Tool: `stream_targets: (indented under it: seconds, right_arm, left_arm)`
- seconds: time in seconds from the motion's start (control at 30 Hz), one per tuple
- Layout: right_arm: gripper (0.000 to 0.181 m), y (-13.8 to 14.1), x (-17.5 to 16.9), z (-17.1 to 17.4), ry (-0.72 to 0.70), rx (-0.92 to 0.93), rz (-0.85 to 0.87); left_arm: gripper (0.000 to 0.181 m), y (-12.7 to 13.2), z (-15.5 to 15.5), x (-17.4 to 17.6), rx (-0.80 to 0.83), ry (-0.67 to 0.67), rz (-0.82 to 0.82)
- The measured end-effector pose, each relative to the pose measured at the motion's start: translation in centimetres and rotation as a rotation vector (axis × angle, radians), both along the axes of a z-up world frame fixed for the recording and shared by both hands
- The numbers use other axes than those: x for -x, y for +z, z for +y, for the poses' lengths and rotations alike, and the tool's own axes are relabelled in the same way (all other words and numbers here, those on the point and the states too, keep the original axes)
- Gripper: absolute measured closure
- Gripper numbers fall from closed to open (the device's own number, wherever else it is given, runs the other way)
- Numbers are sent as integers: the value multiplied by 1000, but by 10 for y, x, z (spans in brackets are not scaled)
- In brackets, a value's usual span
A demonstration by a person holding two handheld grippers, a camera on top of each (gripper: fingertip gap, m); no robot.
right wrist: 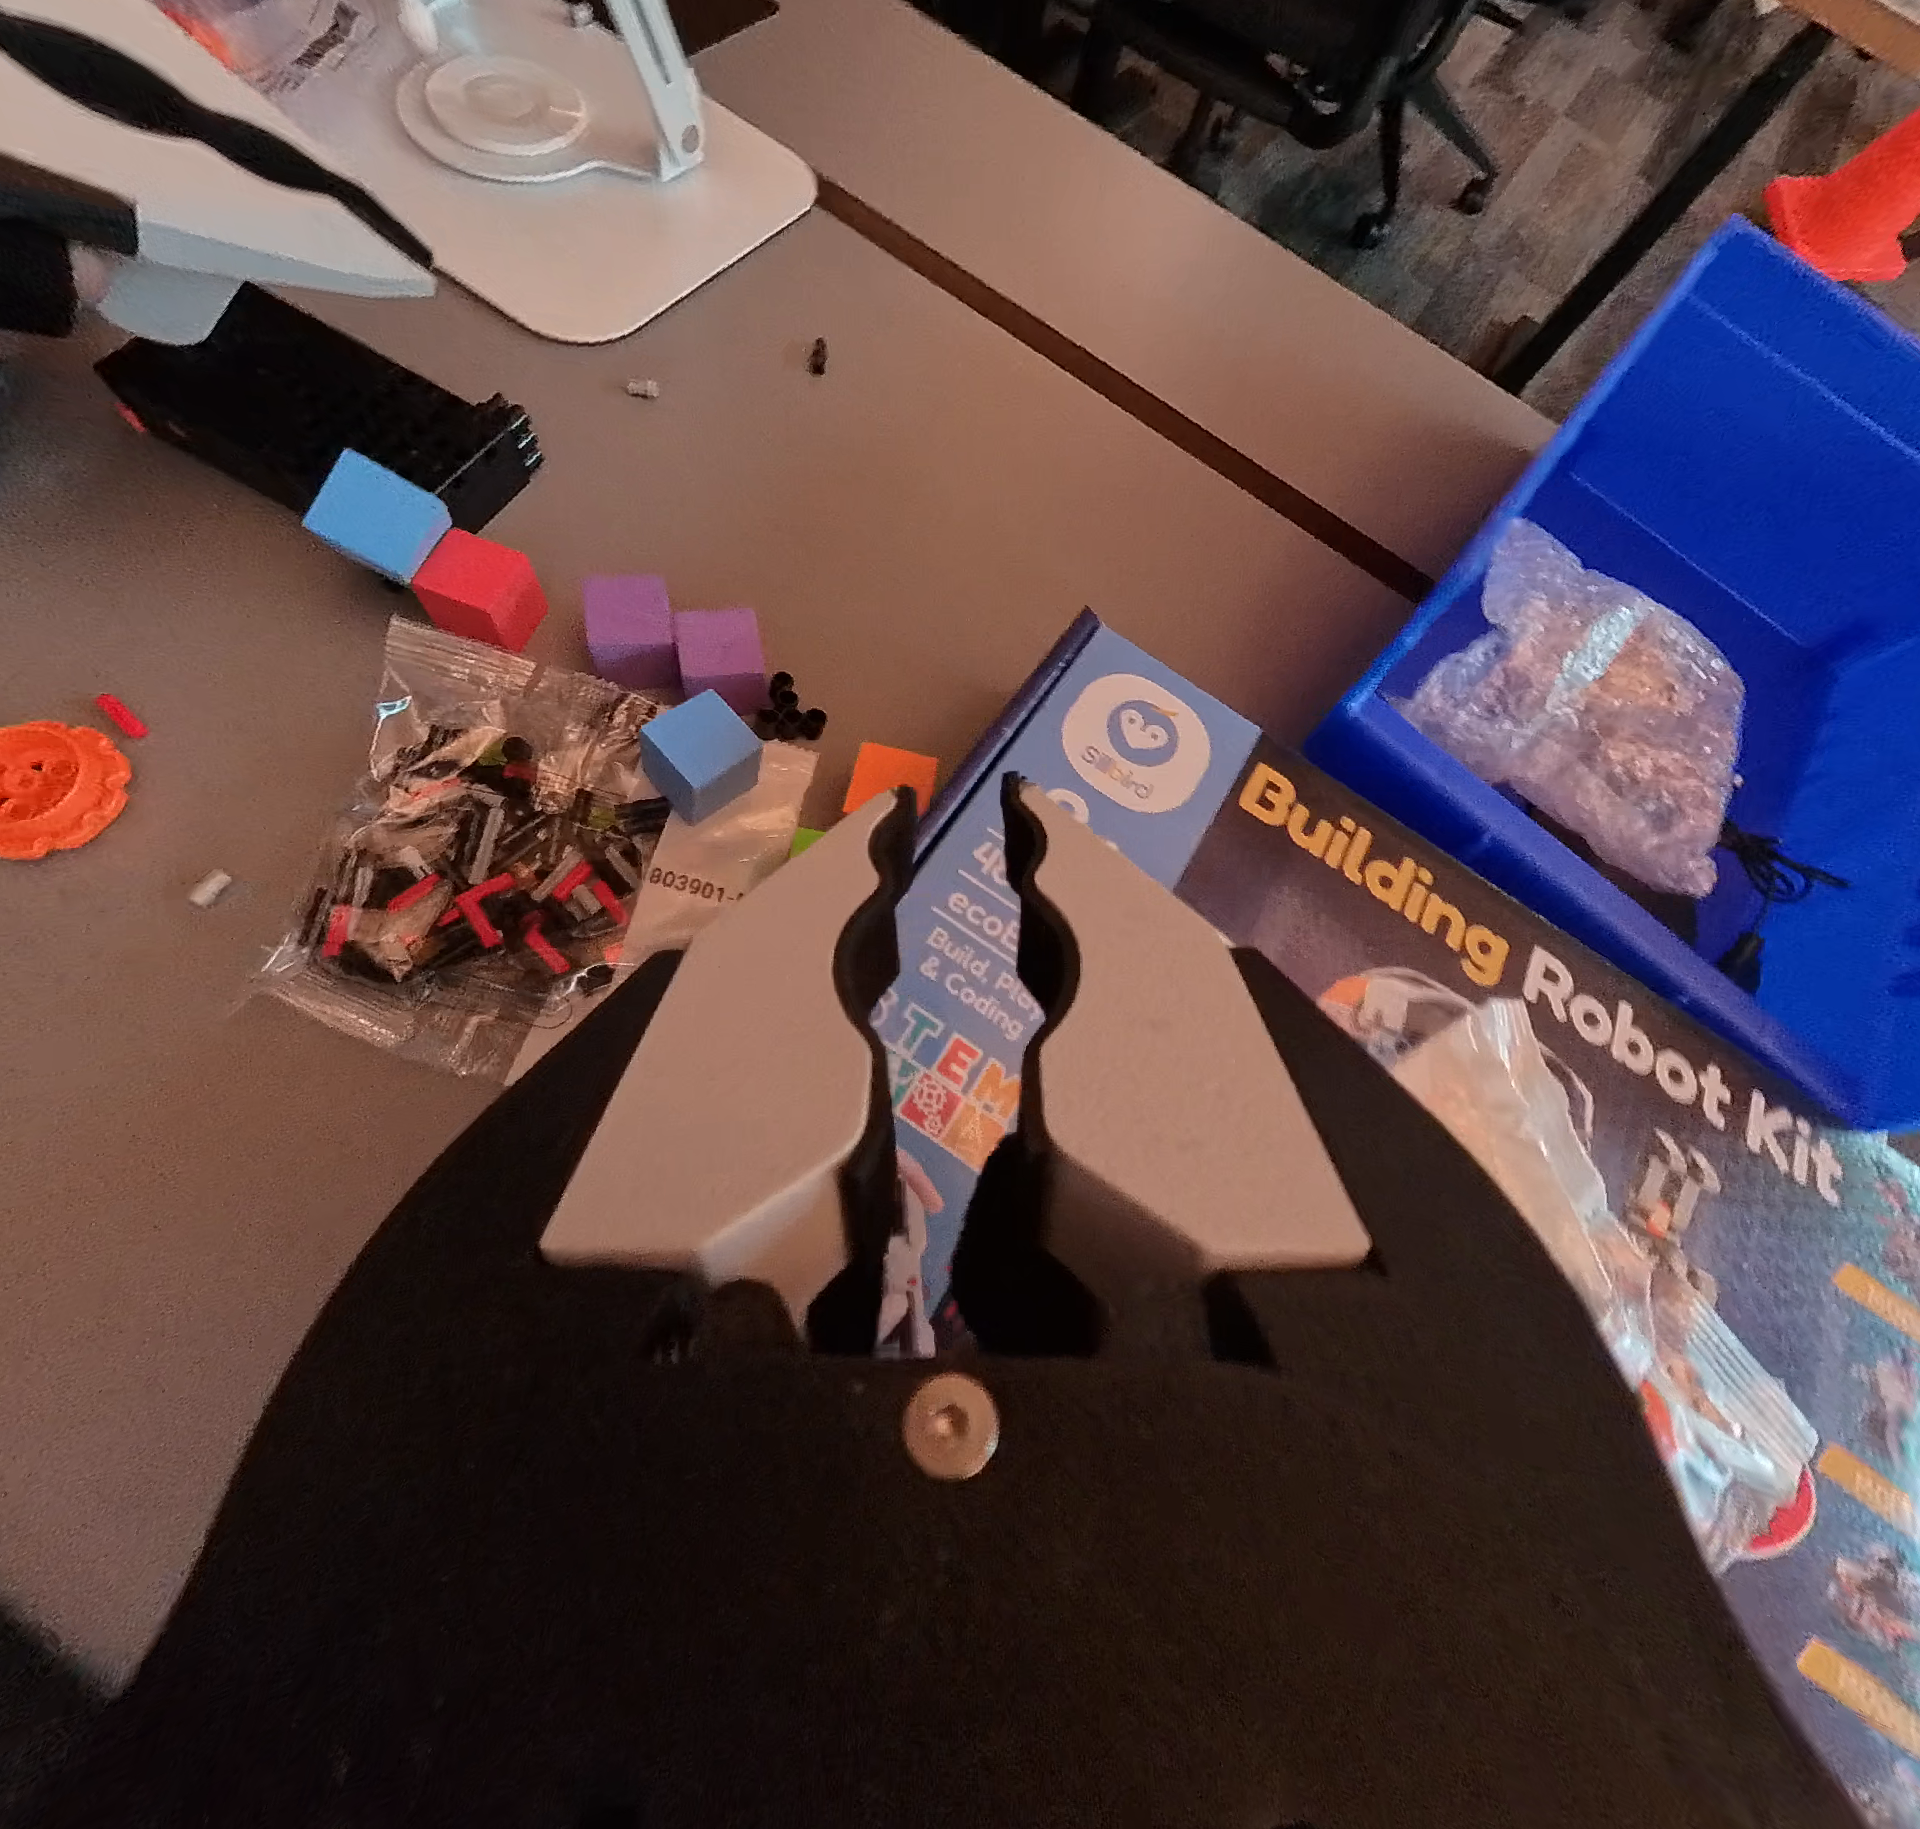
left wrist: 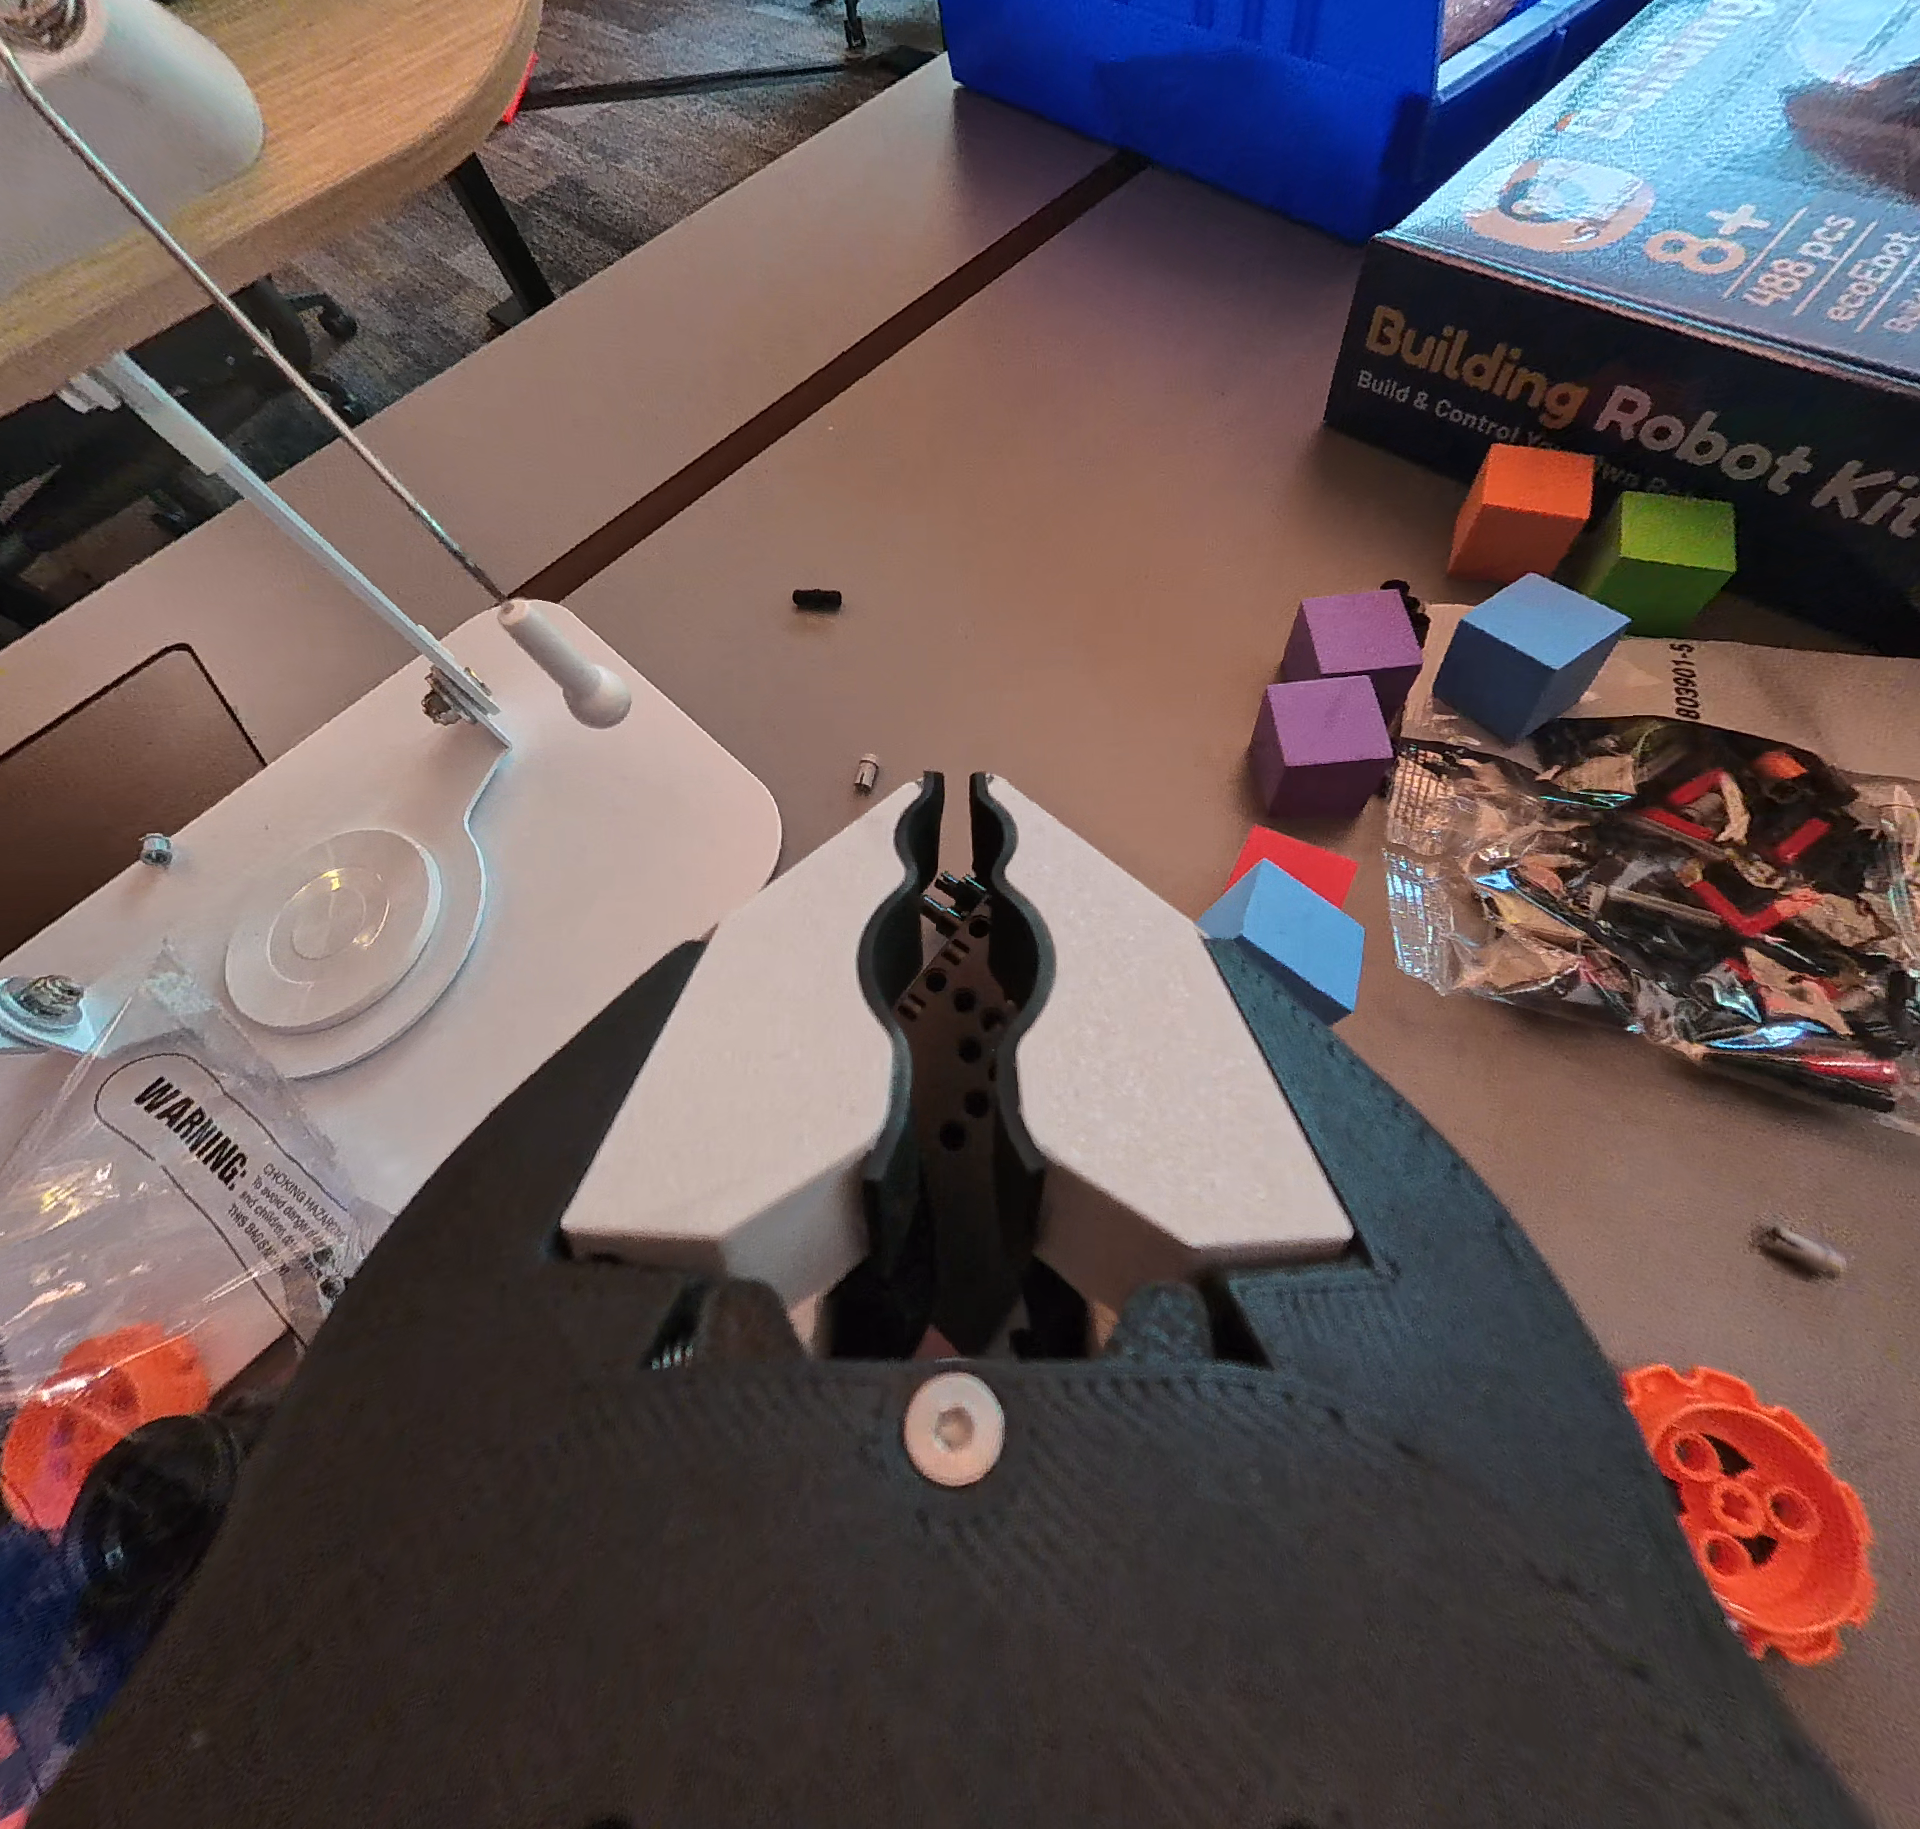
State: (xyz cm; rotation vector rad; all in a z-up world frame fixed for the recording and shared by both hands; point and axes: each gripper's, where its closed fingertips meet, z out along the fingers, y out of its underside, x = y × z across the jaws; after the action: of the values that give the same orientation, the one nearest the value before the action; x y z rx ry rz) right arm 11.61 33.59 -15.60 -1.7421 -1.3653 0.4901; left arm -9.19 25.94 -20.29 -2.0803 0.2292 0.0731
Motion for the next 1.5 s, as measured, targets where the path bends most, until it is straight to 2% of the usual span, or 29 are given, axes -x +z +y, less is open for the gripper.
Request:
stream_targets:
  seconds: [0.17,0.3,0.5,0.57,0.63,0.73,0.83,1.0,1.1,1.23,1.33,1.4,1.5]
  right_arm:
    - [146,-17,37,-17,128,-19,-161]
    - [141,-45,73,-28,205,29,-313]
    - [140,-90,102,-26,241,56,-541]
    - [154,-99,104,-26,239,76,-586]
    - [156,-101,107,-24,238,70,-598]
    - [155,-93,106,-20,239,43,-590]
    - [155,-61,95,-10,221,40,-513]
    - [155,-10,34,36,93,59,-474]
    - [155,-10,-2,53,48,118,-515]
    - [155,-33,-24,64,14,151,-593]
    - [150,-44,-23,64,12,158,-590]
    - [150,-34,-18,67,-17,87,-557]
    - [150,-20,14,36,89,33,-473]
  left_arm:
    - [177,-1,0,-3,6,-11,11]
    - [177,-2,1,-8,12,-33,20]
    - [176,-2,2,-20,14,-85,33]
    - [176,-2,2,-21,14,-90,40]
    - [176,0,2,-21,11,-92,40]
    - [176,2,2,-20,3,-92,32]
    - [175,4,2,-22,-3,-98,23]
    - [165,0,-2,-34,36,-153,5]
    - [158,-6,-10,-46,94,-230,-32]
    - [142,-4,-22,-58,121,-311,-130]
    - [135,-7,-26,-55,134,-330,-126]
    - [132,-7,-28,-58,137,-352,-125]
    - [135,-16,-29,-57,171,-360,-66]
